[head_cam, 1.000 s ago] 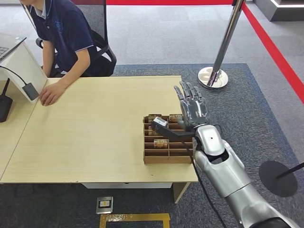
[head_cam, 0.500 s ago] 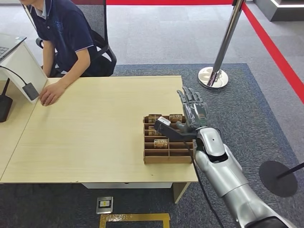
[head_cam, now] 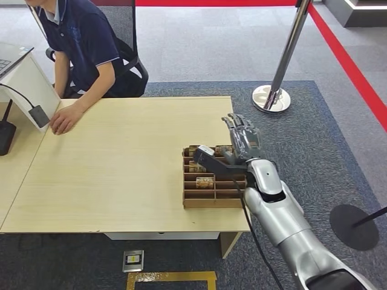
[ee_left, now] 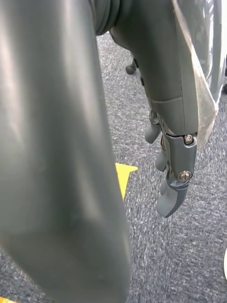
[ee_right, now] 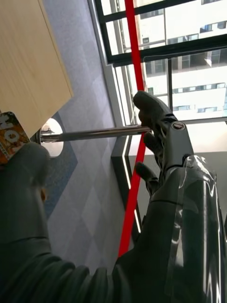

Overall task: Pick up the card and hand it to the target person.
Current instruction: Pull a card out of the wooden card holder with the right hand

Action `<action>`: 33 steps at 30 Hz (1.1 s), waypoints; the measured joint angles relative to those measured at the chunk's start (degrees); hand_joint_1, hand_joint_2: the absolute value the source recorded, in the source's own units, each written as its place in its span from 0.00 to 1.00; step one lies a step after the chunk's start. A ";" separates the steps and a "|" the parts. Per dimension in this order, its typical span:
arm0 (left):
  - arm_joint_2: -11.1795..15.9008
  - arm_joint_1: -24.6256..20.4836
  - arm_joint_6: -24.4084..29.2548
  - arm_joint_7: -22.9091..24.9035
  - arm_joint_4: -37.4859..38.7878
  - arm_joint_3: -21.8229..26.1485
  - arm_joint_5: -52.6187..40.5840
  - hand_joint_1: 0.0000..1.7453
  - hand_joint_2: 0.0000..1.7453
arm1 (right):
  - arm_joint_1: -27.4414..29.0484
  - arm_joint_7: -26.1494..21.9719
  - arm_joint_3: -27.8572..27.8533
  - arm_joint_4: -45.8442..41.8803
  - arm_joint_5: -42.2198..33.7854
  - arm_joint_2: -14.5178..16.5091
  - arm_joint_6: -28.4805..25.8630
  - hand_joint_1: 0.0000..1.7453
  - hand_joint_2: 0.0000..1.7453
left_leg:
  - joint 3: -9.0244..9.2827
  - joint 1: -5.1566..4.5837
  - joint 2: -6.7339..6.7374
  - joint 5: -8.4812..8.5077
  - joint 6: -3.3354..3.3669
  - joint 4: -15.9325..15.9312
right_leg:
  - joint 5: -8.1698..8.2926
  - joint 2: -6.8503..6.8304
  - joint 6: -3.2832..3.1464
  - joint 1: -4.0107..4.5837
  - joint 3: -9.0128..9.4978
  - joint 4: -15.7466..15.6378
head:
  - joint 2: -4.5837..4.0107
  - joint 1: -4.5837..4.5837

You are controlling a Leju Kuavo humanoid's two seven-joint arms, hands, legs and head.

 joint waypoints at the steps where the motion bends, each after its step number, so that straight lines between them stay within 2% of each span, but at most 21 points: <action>1: 0.01 0.00 0.01 0.15 0.00 0.00 0.01 0.00 0.00 | -0.29 -0.09 -0.07 0.41 -0.06 0.22 -0.15 0.34 1.00 | 0.00 0.00 0.00 0.00 0.00 0.00 | 0.00 0.00 0.00 0.00 0.00 0.00 | 0.00 0.00; 2: 0.01 -0.01 0.01 0.35 0.00 0.00 0.00 0.00 0.00 | -0.56 -0.13 -0.13 0.77 -0.07 0.43 -0.24 0.37 1.00 | 0.00 0.00 0.00 0.00 0.00 0.00 | 0.00 0.00 0.00 0.00 0.00 0.00 | 0.00 0.00; 5: 0.01 -0.01 0.02 0.89 0.00 0.00 -0.07 0.00 0.00 | -1.14 -0.09 -0.33 1.60 -0.07 0.97 -0.37 0.76 1.00 | 0.01 0.00 0.00 0.00 0.00 0.00 | 0.00 0.00 0.00 0.00 0.00 0.00 | 0.00 0.00; 6: 0.01 -0.01 0.02 0.92 0.00 0.00 -0.11 0.00 0.00 | -1.24 -0.05 -0.38 1.82 -0.07 1.11 -0.41 0.84 1.00 | 0.01 0.00 0.00 0.00 0.00 0.00 | 0.00 0.00 0.00 0.00 0.00 0.00 | 0.00 0.00; 7: 0.01 -0.02 0.02 0.93 0.00 0.00 -0.15 0.00 0.00 | -1.29 -0.01 -0.40 2.02 -0.07 1.24 -0.43 0.86 1.00 | 0.01 0.00 0.00 0.00 0.00 0.00 | 0.00 0.00 0.00 0.00 0.00 0.00 | 0.00 0.00; 11: 0.01 -0.03 0.02 0.97 0.00 0.00 -0.24 0.00 0.00 | -1.29 0.19 -0.45 2.71 -0.07 1.58 -0.51 0.66 1.00 | 0.00 0.00 0.00 0.00 0.00 0.00 | 0.00 0.00 0.00 0.00 0.00 0.00 | 0.00 0.01; 14: 0.01 -0.04 0.02 1.00 0.00 -0.01 -0.37 0.00 0.00 | -1.28 0.25 -0.56 3.07 -0.13 1.72 -0.51 0.58 1.00 | 0.00 0.00 0.00 0.00 0.00 0.00 | 0.00 0.00 0.00 0.00 0.00 0.00 | 0.00 0.01; 22: 0.01 -0.05 0.00 1.62 0.00 -0.25 -0.77 0.00 0.00 | -1.20 0.36 -1.07 3.54 -0.24 1.75 -0.46 0.46 1.00 | 0.01 0.00 0.00 0.00 0.00 0.00 | 0.00 0.00 0.00 0.00 -0.01 0.00 | 0.00 0.00; 33: 0.05 -0.06 0.00 1.76 0.00 -0.39 -0.97 0.00 0.00 | -0.68 0.40 -1.31 3.59 -0.24 1.75 -0.32 0.42 1.00 | 0.00 0.00 0.00 0.00 0.00 0.00 | 0.00 0.00 0.00 0.00 -0.01 0.00 | 0.00 0.00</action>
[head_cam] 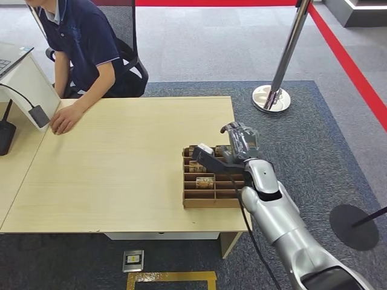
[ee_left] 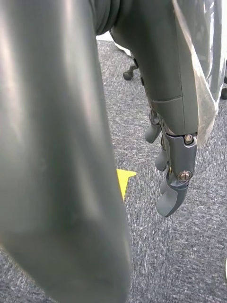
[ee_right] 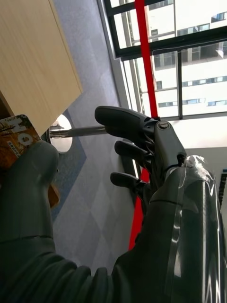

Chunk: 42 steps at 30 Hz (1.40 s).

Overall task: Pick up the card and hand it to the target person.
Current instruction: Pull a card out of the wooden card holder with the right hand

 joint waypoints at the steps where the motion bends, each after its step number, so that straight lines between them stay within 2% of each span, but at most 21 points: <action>1: 0.01 0.00 0.00 0.08 0.00 0.00 0.03 0.00 0.00 | 0.04 0.00 0.00 0.01 0.01 0.01 0.09 0.42 1.00 | 0.00 0.00 0.00 0.00 0.00 0.00 | 0.00 0.00 0.00 0.00 0.00 0.00 | 0.00 0.00; 19: 0.10 -0.02 0.02 0.21 0.00 0.02 0.17 0.00 0.00 | 0.18 0.03 0.01 2.57 0.21 1.03 1.53 0.47 1.00 | 0.00 0.00 0.00 0.00 0.00 0.00 | 0.00 0.00 0.00 0.00 0.00 0.00 | 0.00 0.01; 33: 0.11 0.00 0.05 0.25 0.00 0.01 0.06 0.00 0.00 | -0.72 0.18 -1.23 6.60 -0.49 0.98 0.56 0.52 1.00 | 0.00 0.00 0.00 0.00 0.00 0.00 | 0.00 0.00 0.00 0.00 0.00 0.00 | 0.00 0.01; 36: 0.13 0.00 0.11 0.26 0.00 0.01 0.08 0.00 0.00 | -1.30 0.14 -1.59 7.43 -0.50 0.96 0.57 0.56 1.00 | 0.00 0.00 0.00 0.00 0.00 0.00 | 0.00 0.00 0.00 0.00 0.00 0.00 | 0.00 0.00; 40: 0.14 0.00 0.22 0.24 0.00 0.02 0.19 0.00 0.00 | -2.05 -0.14 -1.92 8.43 -0.50 1.00 0.51 0.77 1.00 | 0.00 0.00 0.00 0.00 0.00 0.00 | 0.00 0.00 0.00 0.00 0.00 0.00 | 0.00 0.00; 42: 0.14 0.00 0.34 0.23 0.00 0.02 0.30 0.00 0.00 | -2.35 -0.45 -1.99 8.81 -0.49 1.08 0.32 0.82 1.00 | 0.00 0.00 0.00 0.00 0.00 0.00 | 0.00 0.00 0.00 0.00 0.00 0.00 | 0.00 0.00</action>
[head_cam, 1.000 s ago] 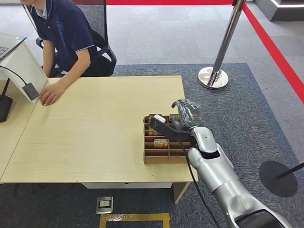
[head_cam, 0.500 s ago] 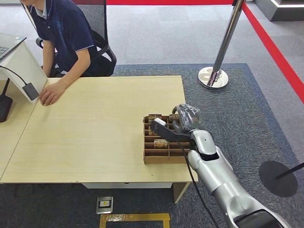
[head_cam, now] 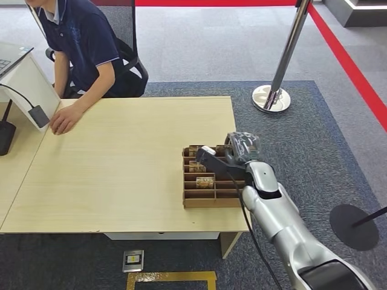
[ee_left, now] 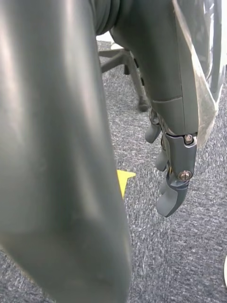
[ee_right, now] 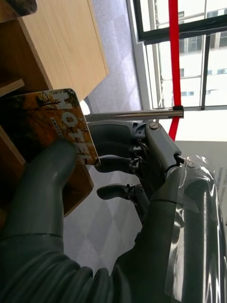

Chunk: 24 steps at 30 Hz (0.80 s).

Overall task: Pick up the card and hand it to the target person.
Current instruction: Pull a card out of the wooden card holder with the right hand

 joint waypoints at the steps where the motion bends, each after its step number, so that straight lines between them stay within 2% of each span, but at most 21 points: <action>1: 0.00 0.00 0.09 0.01 0.00 0.00 0.07 0.00 0.00 | -0.14 -0.17 -0.02 0.16 0.01 0.06 -0.14 0.83 1.00 | 0.00 0.00 0.00 0.00 0.00 0.00 | 0.00 0.00 0.00 0.00 0.00 0.00 | 0.00 0.01; 8: 0.00 0.00 0.52 0.59 0.00 0.03 0.64 0.00 0.00 | -0.59 -0.94 -0.04 0.66 0.16 0.67 -1.13 0.90 1.00 | 0.01 0.00 0.00 0.00 0.00 0.00 | 0.00 0.00 0.00 0.00 0.00 0.00 | 0.00 0.01; 15: 0.00 0.00 0.53 0.63 0.00 0.04 0.70 0.00 0.00 | -0.25 -1.83 -0.04 -0.61 0.16 0.91 -1.85 0.87 1.00 | 0.00 0.00 0.00 0.00 0.00 0.00 | 0.00 0.00 0.00 0.00 0.00 0.00 | 0.00 0.00; 19: 0.02 0.01 0.52 0.59 0.00 0.04 0.70 0.00 0.00 | 0.92 -2.27 -0.04 -3.11 0.16 0.73 -2.33 0.99 1.00 | 0.00 0.00 0.00 0.00 0.00 0.00 | 0.00 0.00 0.00 0.00 -0.02 0.00 | 0.00 0.00; 24: 0.03 0.08 0.42 -0.16 0.00 0.04 0.54 0.00 0.00 | 4.63 -2.91 -0.01 -10.69 -0.10 -0.45 -1.71 1.00 1.00 | -0.03 0.00 0.00 -0.01 0.00 0.00 | 0.00 0.00 0.00 0.00 -0.05 -0.01 | 0.00 0.01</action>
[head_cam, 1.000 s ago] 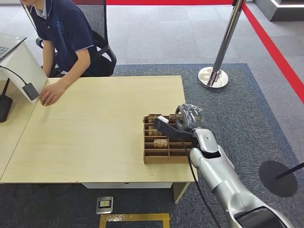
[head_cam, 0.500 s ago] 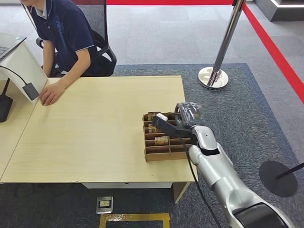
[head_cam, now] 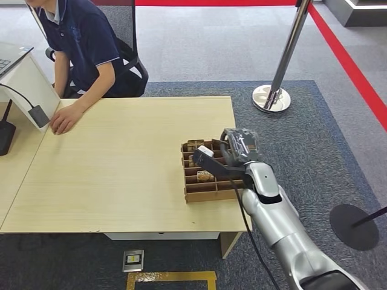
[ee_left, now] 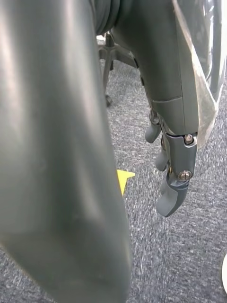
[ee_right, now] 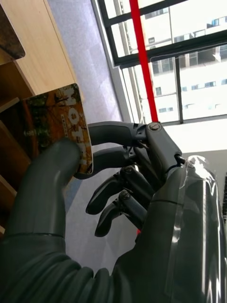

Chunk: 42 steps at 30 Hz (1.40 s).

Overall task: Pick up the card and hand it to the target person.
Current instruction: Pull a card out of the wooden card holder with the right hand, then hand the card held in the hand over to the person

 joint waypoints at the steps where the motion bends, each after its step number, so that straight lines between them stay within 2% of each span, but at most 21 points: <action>1: 0.01 0.01 -0.04 -0.14 0.00 0.00 -0.06 0.00 0.00 | 0.89 -0.14 0.02 -1.95 -0.17 -0.30 0.37 1.00 1.00 | 0.00 0.00 0.00 0.00 0.00 0.00 | 0.00 0.00 0.00 0.00 0.00 0.00 | 0.00 0.00; 9: 0.07 0.09 -0.77 -1.02 0.00 -0.04 -0.93 0.00 0.00 | 7.01 -1.69 0.56 -18.17 -2.05 -2.40 4.07 1.00 1.00 | -0.03 0.00 0.00 0.00 0.00 0.00 | 0.00 0.00 0.00 0.00 -0.02 0.00 | 0.00 0.00; 16: 0.08 0.01 -0.85 -1.15 0.00 -0.04 -0.95 0.00 0.00 | 5.53 -3.46 3.49 -23.19 -4.16 -1.75 6.17 1.00 1.00 | -0.02 0.00 0.01 0.02 -0.01 0.00 | 0.03 0.00 -0.04 0.00 -0.01 0.04 | 0.00 0.01; 22: 0.08 -0.08 -0.85 -1.11 0.00 -0.04 -1.10 0.00 0.00 | 0.23 -4.42 6.87 -20.81 -6.73 2.28 7.09 1.00 1.00 | -0.02 0.01 0.04 0.06 -0.04 -0.01 | 0.04 0.00 -0.06 0.01 -0.02 0.07 | 0.00 0.01; 33: 0.03 -0.34 -0.57 0.12 0.00 -0.04 -0.95 0.00 0.00 | -9.33 -4.81 11.43 -10.82 -13.21 12.39 10.22 1.00 1.00 | -0.02 0.02 0.04 0.07 -0.05 0.00 | 0.04 0.00 -0.06 0.02 -0.03 0.09 | 0.00 0.01; 37: -0.06 -0.38 -0.26 0.77 0.00 -0.04 -0.78 0.00 0.00 | -12.49 -1.91 12.76 -6.51 -19.66 14.92 11.59 1.00 1.00 | -0.02 0.02 0.04 0.07 -0.05 0.00 | 0.04 0.00 -0.07 0.02 -0.03 0.10 | 0.00 0.00; 42: -0.13 -0.40 0.00 0.79 0.00 -0.04 -0.72 0.00 0.00 | -15.73 3.73 17.35 -1.72 -28.64 16.16 11.98 1.00 1.00 | -0.02 0.02 0.04 0.07 -0.05 0.00 | 0.05 0.00 -0.07 0.02 -0.03 0.09 | 0.00 0.00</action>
